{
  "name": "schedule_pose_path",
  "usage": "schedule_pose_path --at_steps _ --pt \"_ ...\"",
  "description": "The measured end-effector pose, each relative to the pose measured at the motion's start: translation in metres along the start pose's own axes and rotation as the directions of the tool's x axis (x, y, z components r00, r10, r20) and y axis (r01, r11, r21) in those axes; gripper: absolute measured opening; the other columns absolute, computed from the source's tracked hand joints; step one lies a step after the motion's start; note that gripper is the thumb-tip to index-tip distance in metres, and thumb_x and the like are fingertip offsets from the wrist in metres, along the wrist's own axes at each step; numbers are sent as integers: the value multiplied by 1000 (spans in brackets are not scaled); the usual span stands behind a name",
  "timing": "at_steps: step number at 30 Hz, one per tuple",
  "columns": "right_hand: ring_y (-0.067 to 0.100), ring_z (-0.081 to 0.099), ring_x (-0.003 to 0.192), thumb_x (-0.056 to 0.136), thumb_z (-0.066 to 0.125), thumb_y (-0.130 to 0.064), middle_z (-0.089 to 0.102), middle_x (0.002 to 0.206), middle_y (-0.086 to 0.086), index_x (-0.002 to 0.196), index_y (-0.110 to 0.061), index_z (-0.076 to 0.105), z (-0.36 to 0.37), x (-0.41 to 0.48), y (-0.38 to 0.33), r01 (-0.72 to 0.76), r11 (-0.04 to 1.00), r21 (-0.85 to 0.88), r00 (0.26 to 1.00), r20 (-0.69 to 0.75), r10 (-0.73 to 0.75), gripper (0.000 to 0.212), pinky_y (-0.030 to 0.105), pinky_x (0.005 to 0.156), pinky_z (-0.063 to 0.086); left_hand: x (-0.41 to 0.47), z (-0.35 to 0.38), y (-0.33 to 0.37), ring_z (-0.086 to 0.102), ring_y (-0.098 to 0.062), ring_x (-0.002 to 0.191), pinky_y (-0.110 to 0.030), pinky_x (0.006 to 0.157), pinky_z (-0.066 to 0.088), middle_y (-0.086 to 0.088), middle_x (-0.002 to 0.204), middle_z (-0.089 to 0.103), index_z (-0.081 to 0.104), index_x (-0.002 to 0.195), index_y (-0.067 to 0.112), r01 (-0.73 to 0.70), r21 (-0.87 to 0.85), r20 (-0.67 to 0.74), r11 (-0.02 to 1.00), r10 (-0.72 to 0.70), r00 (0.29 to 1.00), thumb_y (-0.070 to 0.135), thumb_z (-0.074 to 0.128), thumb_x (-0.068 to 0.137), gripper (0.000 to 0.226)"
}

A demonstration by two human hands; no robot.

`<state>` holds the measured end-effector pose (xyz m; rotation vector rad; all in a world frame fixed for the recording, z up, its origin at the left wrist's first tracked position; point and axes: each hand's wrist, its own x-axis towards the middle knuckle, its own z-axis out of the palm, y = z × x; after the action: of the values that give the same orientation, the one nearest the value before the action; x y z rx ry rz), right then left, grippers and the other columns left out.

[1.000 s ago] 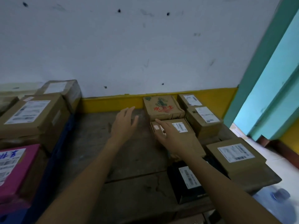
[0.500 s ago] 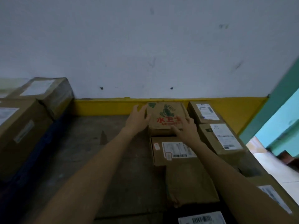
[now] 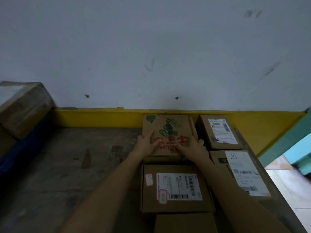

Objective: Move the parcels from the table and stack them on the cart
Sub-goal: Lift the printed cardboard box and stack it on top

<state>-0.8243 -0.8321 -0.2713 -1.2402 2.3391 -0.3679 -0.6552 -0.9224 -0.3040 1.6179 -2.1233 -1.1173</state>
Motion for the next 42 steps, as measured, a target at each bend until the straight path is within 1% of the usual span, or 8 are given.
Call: schedule_pose_path --at_steps 9,13,18,26,31,35,38,42 --pt "42 38 123 77 50 -72 30 138 23 141 -20 32 -4 4 -4 -27 999 -27 1000 3 27 85 46 101 36 -4 -6 2 31 -33 136 -37 109 34 -16 148 34 24 147 24 -62 -81 -48 995 58 997 47 54 90 69" --pt "40 41 120 75 51 -73 35 135 21 138 -23 36 -26 -10 -17 32 999 -25 996 -87 -34 82 45 99 37 -18 -27 13 40 -30 131 -43 105 41 -12 145 40 27 146 26 -123 -131 -137 984 105 985 48 56 87 69" --pt "39 40 124 76 50 -73 40 137 17 136 -25 36 -56 -43 -53 145 989 -23 966 -212 -147 78 49 103 36 -44 -68 28 51 -25 120 -32 90 50 -9 141 45 27 145 28 -232 -162 -278 959 181 943 49 57 86 70" --pt "38 41 122 75 48 -76 40 134 19 138 -26 35 -51 -123 -106 176 983 -49 935 -304 -182 81 44 99 40 -110 -136 10 44 -26 127 -41 103 43 -8 143 42 30 145 29 -269 -104 -350 958 218 911 52 58 85 70" --pt "33 47 114 72 47 -79 39 128 13 137 -31 39 -34 -180 -124 242 970 11 887 -408 -217 81 39 89 46 -167 -179 -19 48 -25 125 -26 91 40 -6 143 45 31 145 25 -346 -67 -354 936 302 885 48 52 90 63" --pt "31 47 118 74 54 -72 30 136 9 139 -31 39 -8 -224 -136 320 932 169 873 -436 -221 78 42 93 47 -210 -207 -42 50 -25 123 -27 96 41 -9 141 47 30 145 23 -410 -31 -358 911 373 856 44 50 92 61" --pt "31 45 119 74 56 -69 28 136 8 140 -32 37 5 -253 -148 323 917 234 876 -440 -196 78 42 94 45 -233 -224 -53 52 -28 120 -41 100 46 -12 138 47 29 145 27 -419 -14 -334 908 391 858 46 50 92 61" --pt "29 42 125 75 58 -66 27 140 10 140 -29 38 4 -276 -170 365 889 277 854 -480 -202 77 41 98 42 -249 -251 -59 51 -26 121 -31 98 44 -11 140 44 28 145 31 -416 17 -360 909 394 846 48 47 92 59"
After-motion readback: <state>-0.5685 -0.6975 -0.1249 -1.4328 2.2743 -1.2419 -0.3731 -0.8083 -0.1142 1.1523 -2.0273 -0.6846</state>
